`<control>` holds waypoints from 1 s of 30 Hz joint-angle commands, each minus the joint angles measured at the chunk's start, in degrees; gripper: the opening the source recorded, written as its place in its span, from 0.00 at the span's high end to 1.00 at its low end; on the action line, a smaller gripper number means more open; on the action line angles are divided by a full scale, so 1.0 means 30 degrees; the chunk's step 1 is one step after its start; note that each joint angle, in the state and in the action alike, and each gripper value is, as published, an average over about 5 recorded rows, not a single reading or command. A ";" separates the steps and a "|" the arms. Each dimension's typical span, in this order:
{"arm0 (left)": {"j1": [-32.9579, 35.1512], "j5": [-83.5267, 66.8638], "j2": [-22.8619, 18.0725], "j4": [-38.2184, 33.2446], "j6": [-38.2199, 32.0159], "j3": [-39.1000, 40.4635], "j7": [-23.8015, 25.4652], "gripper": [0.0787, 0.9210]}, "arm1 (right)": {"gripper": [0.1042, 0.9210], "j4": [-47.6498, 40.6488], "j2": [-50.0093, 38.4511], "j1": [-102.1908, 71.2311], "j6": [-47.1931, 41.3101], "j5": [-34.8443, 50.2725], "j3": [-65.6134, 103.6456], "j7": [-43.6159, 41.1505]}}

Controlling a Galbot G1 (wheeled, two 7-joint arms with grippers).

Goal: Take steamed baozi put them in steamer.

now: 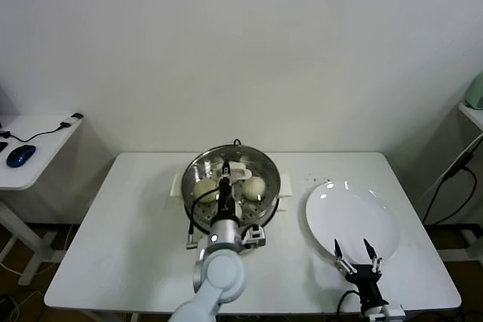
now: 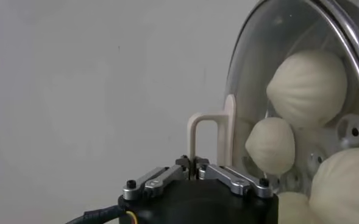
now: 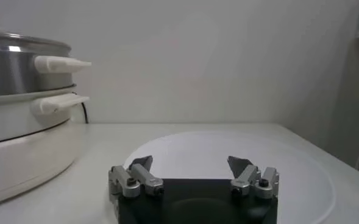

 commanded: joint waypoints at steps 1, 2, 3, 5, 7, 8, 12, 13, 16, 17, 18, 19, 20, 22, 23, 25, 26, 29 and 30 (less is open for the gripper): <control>0.0138 0.0039 -0.0035 0.0204 -0.0029 -0.0176 -0.0150 0.89 | 0.12 0.0038 0.0009 0.0040 -0.0111 -0.0040 -0.0025 -0.0091; 0.0120 -0.0172 -0.0013 0.0090 -0.0019 -0.0113 -0.0146 0.86 | 0.12 0.0052 0.0007 0.0051 -0.0132 -0.0046 -0.0028 -0.0102; 0.0092 -0.0405 0.0014 -0.0034 -0.0008 -0.0039 -0.0141 0.83 | 0.12 0.0068 0.0006 0.0061 -0.0148 -0.0049 -0.0027 -0.0111; 0.0012 -0.0788 0.0065 -0.0295 -0.0012 0.0105 -0.0131 0.76 | 0.12 0.0098 0.0002 0.0081 -0.0186 -0.0050 -0.0023 -0.0140; -0.0056 -0.1013 0.0116 -0.0558 -0.0029 0.0226 -0.0080 0.69 | 0.12 0.0118 -0.0003 0.0096 -0.0246 -0.0056 -0.0020 -0.0199; -0.0076 -0.1079 0.0158 -0.0704 -0.0024 0.0284 -0.0018 0.66 | 0.12 0.0122 -0.0007 0.0104 -0.0285 -0.0072 -0.0019 -0.0242; -0.0021 -0.1227 0.0512 -0.1378 0.0024 0.0447 0.0355 0.52 | 0.12 0.0116 -0.0003 0.0154 -0.0418 -0.0236 -0.0027 -0.0353; 0.0020 -0.1258 0.0620 -0.1567 0.0020 0.0464 0.0428 0.48 | 0.12 0.0115 0.0003 0.0169 -0.0447 -0.0277 -0.0036 -0.0355; 0.0185 -0.1377 0.0886 -0.2084 -0.0003 0.0500 0.0582 0.39 | 0.12 0.0150 0.0000 0.0200 -0.0516 -0.0202 -0.0114 -0.0169; 0.0260 -0.1424 0.0972 -0.2249 -0.0018 0.0521 0.0626 0.37 | 0.12 0.0177 -0.0014 0.0199 -0.0518 -0.0077 -0.0159 -0.0068; 0.0349 -0.1479 0.1049 -0.2399 -0.0031 0.0547 0.0649 0.34 | 0.12 0.0222 -0.0030 0.0196 -0.0526 0.0053 -0.0203 0.0026; 0.0478 -0.1554 0.1124 -0.2615 -0.0043 0.0574 0.0662 0.30 | 0.12 0.0270 -0.0049 0.0192 -0.0518 0.0151 -0.0241 0.0088; 0.0630 -0.1658 0.1200 -0.2901 -0.0072 0.0599 0.0660 0.27 | 0.12 0.0319 -0.0065 0.0190 -0.0510 0.0217 -0.0270 0.0126; 0.0989 -0.2016 0.1349 -0.3580 -0.0260 0.0589 0.0581 0.18 | 0.12 0.0397 -0.0082 0.0194 -0.0436 0.0163 -0.0277 0.0081; 0.1224 -0.2360 0.1429 -0.4004 -0.0532 0.0525 0.0453 0.16 | 0.12 0.0418 -0.0090 0.0197 -0.0343 0.0107 -0.0277 0.0037; 0.1717 -0.3285 0.1529 -0.4712 -0.1324 0.0271 -0.0091 0.13 | 0.12 0.0481 -0.0108 0.0178 -0.0190 -0.0006 -0.0265 -0.0127; 0.2034 -0.3921 0.1542 -0.5082 -0.1872 0.0055 -0.0501 0.12 | 0.12 0.0506 -0.0119 0.0178 -0.0127 -0.0059 -0.0271 -0.0182; 0.2971 -0.6163 0.1457 -0.6129 -0.3442 -0.1095 -0.1812 0.12 | 0.12 0.0535 -0.0112 0.0214 -0.0101 -0.0036 -0.0299 -0.0196; 0.3288 -0.7318 0.1436 -0.6519 -0.3939 -0.1577 -0.2198 0.12 | 0.12 0.0539 -0.0108 0.0242 -0.0100 0.0035 -0.0326 -0.0177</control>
